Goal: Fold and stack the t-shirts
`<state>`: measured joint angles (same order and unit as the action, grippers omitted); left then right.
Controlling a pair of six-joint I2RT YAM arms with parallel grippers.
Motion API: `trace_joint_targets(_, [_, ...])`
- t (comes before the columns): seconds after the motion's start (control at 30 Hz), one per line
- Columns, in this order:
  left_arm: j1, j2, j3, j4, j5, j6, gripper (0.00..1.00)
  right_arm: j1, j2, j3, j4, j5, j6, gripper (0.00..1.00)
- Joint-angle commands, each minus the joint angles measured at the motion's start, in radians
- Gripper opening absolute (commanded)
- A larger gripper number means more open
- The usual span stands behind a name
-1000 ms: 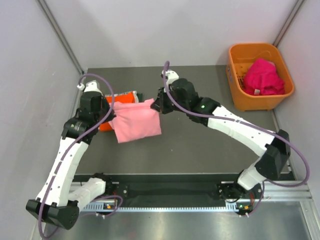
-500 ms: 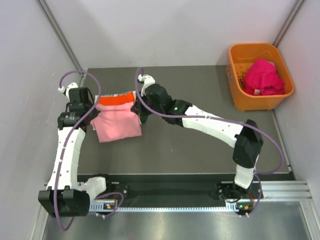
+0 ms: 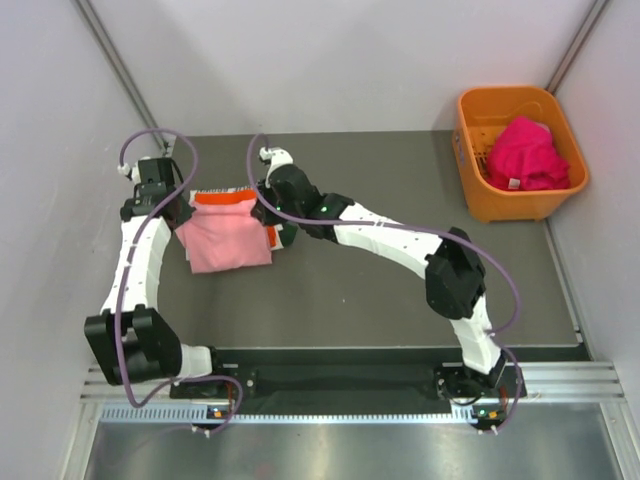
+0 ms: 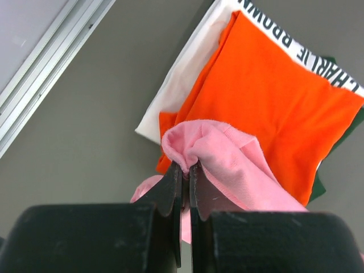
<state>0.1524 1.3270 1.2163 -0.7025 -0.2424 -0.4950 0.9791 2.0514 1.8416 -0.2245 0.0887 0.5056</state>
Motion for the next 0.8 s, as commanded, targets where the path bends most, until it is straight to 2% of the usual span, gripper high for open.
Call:
trace_joint_targets(0.0, [0.029, 0.041, 0.078, 0.101, -0.038, 0.009, 0.00, -0.042, 0.027, 0.093, 0.002, 0.019, -0.019, 0.00])
trace_joint_targets(0.3, [0.030, 0.193, 0.132, 0.195, -0.023, -0.024, 0.00, -0.112, 0.174, 0.260, 0.002, -0.041, -0.030, 0.00])
trace_joint_targets(0.43, [0.035, 0.354, 0.201, 0.228, -0.054, -0.024, 0.00, -0.154, 0.307, 0.338, 0.120, -0.142, 0.008, 0.00])
trace_joint_targets(0.53, [0.036, 0.471, 0.261, 0.288, -0.031, -0.028, 0.00, -0.180, 0.372, 0.349, 0.216, -0.116, 0.051, 0.03])
trace_joint_targets(0.57, [0.036, 0.500, 0.303, 0.305, -0.011, -0.021, 0.00, -0.197, 0.386, 0.354, 0.246, -0.110, 0.071, 0.19])
trace_joint_targets(0.6, [0.038, 0.530, 0.333, 0.299, 0.003, -0.017, 0.05, -0.204, 0.397, 0.360, 0.263, -0.109, 0.094, 0.38])
trace_joint_targets(0.63, [0.038, 0.582, 0.362, 0.294, 0.029, -0.013, 0.15, -0.210, 0.406, 0.364, 0.287, -0.109, 0.115, 0.56])
trace_joint_targets(0.67, [0.039, 0.600, 0.385, 0.287, 0.038, -0.020, 0.34, -0.221, 0.418, 0.372, 0.289, -0.107, 0.134, 0.84])
trace_joint_targets(0.7, [0.038, 0.612, 0.411, 0.284, 0.044, -0.028, 0.58, -0.221, 0.418, 0.393, 0.287, -0.107, 0.126, 0.93])
trace_joint_targets(0.73, [0.039, 0.606, 0.413, 0.290, 0.067, -0.037, 0.69, -0.218, 0.412, 0.396, 0.277, -0.109, 0.111, 0.95])
trace_joint_targets(0.77, [0.038, 0.589, 0.407, 0.305, 0.075, -0.045, 0.71, -0.214, 0.385, 0.392, 0.271, -0.103, 0.079, 0.98])
